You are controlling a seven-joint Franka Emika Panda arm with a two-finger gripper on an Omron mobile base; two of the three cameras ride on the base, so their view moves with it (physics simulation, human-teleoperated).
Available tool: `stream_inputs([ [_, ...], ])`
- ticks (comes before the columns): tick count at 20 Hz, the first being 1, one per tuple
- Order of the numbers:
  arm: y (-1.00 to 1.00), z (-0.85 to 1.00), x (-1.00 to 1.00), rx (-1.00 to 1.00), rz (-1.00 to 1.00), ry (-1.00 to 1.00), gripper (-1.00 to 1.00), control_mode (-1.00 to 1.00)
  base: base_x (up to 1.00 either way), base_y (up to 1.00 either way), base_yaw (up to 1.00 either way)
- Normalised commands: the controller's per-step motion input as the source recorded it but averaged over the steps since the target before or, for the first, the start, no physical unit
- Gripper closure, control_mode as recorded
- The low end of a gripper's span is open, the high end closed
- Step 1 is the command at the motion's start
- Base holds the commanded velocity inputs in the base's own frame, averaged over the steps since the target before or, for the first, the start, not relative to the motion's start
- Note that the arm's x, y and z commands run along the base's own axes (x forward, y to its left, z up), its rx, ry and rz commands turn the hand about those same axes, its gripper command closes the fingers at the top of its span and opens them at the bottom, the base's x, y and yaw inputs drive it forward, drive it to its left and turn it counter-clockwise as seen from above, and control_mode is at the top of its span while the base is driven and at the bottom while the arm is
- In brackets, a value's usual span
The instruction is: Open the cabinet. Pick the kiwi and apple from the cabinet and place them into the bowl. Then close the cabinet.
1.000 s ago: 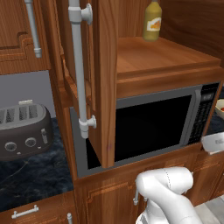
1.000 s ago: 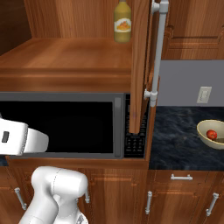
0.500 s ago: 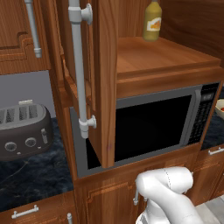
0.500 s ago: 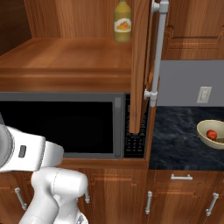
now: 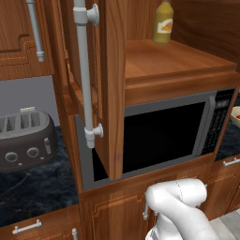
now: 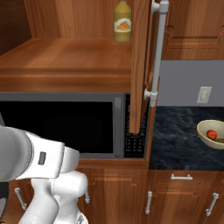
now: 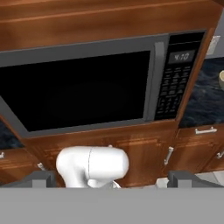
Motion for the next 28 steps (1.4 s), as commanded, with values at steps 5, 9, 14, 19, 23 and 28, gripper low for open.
stream_inputs([
  [5, -0.45, 0.07, 0.0, 0.04, 0.0, -0.07, -1.0, -1.0, 0.0, 0.0, 0.0],
  [9, -0.5, 0.02, -0.03, 0.05, 0.0, -0.02, -1.0, -1.0, 0.0, 0.0, 0.0],
  [14, -0.45, 0.0, -0.01, 0.04, 0.0, -0.06, -1.0, -1.0, 0.0, 0.0, 0.0],
  [19, -0.37, 0.0, 0.0, 0.0, 0.0, -0.19, -1.0, -1.0, 0.0, 0.0, 0.0],
  [23, -0.36, 0.0, 0.0, 0.0, 0.0, -0.21, -1.0, -1.0, 0.0, 0.0, 0.0],
  [28, -0.39, 0.0, 0.0, 0.0, 0.0, -0.14, -1.0, -1.0, 0.0, 0.0, 0.0],
])
